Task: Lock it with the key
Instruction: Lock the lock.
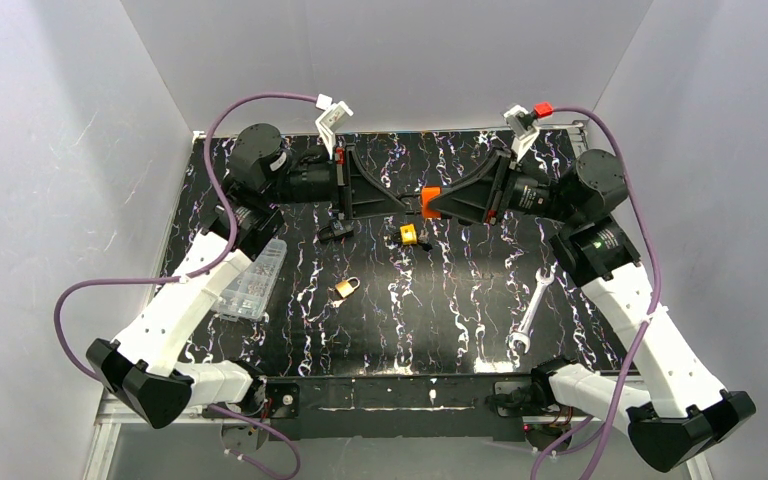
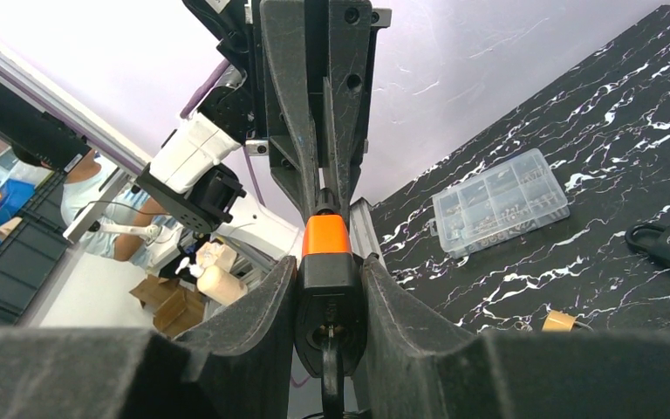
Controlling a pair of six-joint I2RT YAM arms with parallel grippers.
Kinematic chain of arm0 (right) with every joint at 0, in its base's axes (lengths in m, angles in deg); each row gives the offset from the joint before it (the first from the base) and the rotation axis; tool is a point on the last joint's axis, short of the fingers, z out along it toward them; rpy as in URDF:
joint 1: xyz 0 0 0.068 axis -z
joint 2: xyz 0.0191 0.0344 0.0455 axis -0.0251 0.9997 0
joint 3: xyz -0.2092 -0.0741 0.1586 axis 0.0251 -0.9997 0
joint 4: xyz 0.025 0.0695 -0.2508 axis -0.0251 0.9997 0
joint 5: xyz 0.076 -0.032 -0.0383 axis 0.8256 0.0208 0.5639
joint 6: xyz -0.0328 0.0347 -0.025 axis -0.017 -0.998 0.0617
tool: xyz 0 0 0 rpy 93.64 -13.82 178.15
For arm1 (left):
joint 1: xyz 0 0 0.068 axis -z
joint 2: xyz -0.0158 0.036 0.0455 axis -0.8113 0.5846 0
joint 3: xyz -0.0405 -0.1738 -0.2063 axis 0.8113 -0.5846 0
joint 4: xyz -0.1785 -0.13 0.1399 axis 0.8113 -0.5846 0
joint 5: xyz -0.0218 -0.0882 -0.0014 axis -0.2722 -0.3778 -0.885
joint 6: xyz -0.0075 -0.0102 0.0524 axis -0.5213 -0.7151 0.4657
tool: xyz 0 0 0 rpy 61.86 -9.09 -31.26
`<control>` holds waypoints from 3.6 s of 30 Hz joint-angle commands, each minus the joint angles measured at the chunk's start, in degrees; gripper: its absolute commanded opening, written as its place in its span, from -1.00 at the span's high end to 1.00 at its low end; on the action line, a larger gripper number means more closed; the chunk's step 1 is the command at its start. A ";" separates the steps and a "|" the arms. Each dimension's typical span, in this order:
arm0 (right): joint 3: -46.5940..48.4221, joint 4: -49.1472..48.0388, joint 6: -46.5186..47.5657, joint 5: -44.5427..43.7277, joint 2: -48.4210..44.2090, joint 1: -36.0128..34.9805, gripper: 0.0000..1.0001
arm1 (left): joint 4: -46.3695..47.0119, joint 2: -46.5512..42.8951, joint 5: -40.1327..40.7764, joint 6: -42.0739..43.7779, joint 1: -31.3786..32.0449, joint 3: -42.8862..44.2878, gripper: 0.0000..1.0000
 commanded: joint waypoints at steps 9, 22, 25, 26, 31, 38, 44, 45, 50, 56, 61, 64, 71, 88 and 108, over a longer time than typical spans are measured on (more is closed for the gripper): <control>2.89 -1.72 2.81 -1.94 0.80 -4.38 0.97 | -4.24 1.69 1.33 3.01 3.89 3.45 1.00; 2.71 1.57 6.61 -4.62 1.90 -6.84 0.97 | -5.84 3.84 1.91 4.02 6.47 6.29 1.00; 2.64 1.84 6.95 -4.63 2.16 -7.14 0.97 | -5.86 4.18 2.15 3.96 6.78 6.78 1.00; 2.60 1.96 7.11 -4.71 2.25 -7.30 0.97 | -5.85 4.31 2.14 3.97 6.76 7.08 1.00; 2.55 2.71 7.76 -4.84 2.38 -7.92 0.97 | -5.85 4.99 2.39 3.90 6.92 8.31 1.00; 2.49 3.08 8.39 -4.98 2.80 -8.77 0.97 | -5.82 6.39 2.33 3.76 7.59 10.40 1.00; 2.60 3.42 8.79 -5.06 3.15 -9.26 0.97 | -5.79 7.12 2.39 3.79 8.03 11.30 1.00; 2.63 3.41 8.90 -5.03 3.23 -9.30 0.97 | -5.82 7.14 2.33 3.85 8.08 11.47 1.00; 3.18 4.80 9.83 -6.06 3.05 -9.36 0.97 | -7.20 6.68 3.52 4.80 8.04 11.54 1.00; 4.27 10.59 14.36 -7.70 -0.42 -6.67 -0.07 | -14.02 3.26 12.33 6.58 3.34 8.95 1.00; 1.58 9.74 14.01 -4.10 -4.40 -1.00 -0.48 | -6.74 -0.23 8.89 0.91 -1.06 2.40 1.00; -1.82 2.94 8.75 1.61 -5.90 3.86 -0.55 | -6.71 -1.60 8.21 1.26 -1.39 1.83 1.00; -6.94 -14.50 -5.44 11.55 -4.33 12.34 -0.47 | -3.80 -3.89 5.55 -0.28 -1.58 0.22 1.00; -5.36 -17.36 -9.20 13.07 -0.08 11.04 -0.10 | 1.41 -3.25 4.42 -3.99 -1.53 -1.58 1.00; -9.51 -16.44 -7.12 9.20 -2.41 11.73 0.97 | 0.04 -3.63 3.59 -3.61 -4.74 -2.96 1.00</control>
